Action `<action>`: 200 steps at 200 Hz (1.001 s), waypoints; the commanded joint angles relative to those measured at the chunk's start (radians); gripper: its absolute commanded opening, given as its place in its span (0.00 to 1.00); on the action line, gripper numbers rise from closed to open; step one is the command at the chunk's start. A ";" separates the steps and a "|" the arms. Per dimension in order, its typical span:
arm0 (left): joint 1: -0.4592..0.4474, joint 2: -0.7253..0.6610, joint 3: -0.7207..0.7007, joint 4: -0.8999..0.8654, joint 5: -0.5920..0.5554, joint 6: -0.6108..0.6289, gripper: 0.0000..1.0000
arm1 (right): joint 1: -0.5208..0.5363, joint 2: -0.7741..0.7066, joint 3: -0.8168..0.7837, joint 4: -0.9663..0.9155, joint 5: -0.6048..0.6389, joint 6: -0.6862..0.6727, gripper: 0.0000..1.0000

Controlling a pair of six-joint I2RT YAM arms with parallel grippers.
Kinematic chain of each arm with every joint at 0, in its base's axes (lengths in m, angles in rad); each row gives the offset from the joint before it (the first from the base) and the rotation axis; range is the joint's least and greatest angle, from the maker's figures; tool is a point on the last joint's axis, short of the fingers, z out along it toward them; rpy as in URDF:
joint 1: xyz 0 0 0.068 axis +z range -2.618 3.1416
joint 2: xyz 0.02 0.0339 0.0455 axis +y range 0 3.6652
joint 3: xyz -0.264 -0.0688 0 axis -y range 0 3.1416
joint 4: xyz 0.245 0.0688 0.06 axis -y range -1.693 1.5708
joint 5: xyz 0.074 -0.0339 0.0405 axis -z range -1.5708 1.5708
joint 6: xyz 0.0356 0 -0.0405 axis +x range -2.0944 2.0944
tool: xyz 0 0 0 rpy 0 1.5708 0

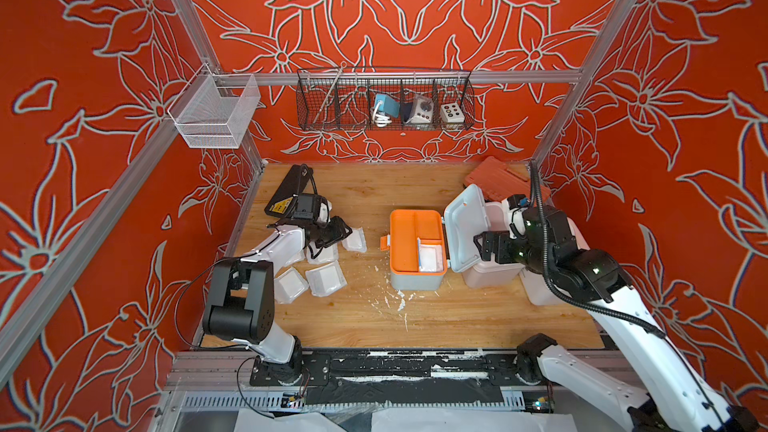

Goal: Open first aid kits and take out gauze
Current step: Place the gauze at the center of the board.

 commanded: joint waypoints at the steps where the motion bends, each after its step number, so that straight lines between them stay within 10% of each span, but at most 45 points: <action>1: 0.005 -0.055 0.012 -0.009 0.031 0.019 0.51 | -0.008 -0.011 -0.012 0.014 -0.018 0.012 0.98; 90: 0.005 -0.116 -0.008 0.012 0.057 0.035 0.64 | -0.007 0.007 -0.011 0.029 -0.068 0.025 0.98; 141: 0.005 -0.240 -0.056 0.066 0.025 0.036 0.97 | -0.007 0.039 -0.012 0.057 -0.095 0.018 0.98; 200: 0.004 -0.395 -0.124 0.166 -0.034 -0.002 0.98 | -0.007 0.052 -0.023 0.075 -0.124 0.004 0.98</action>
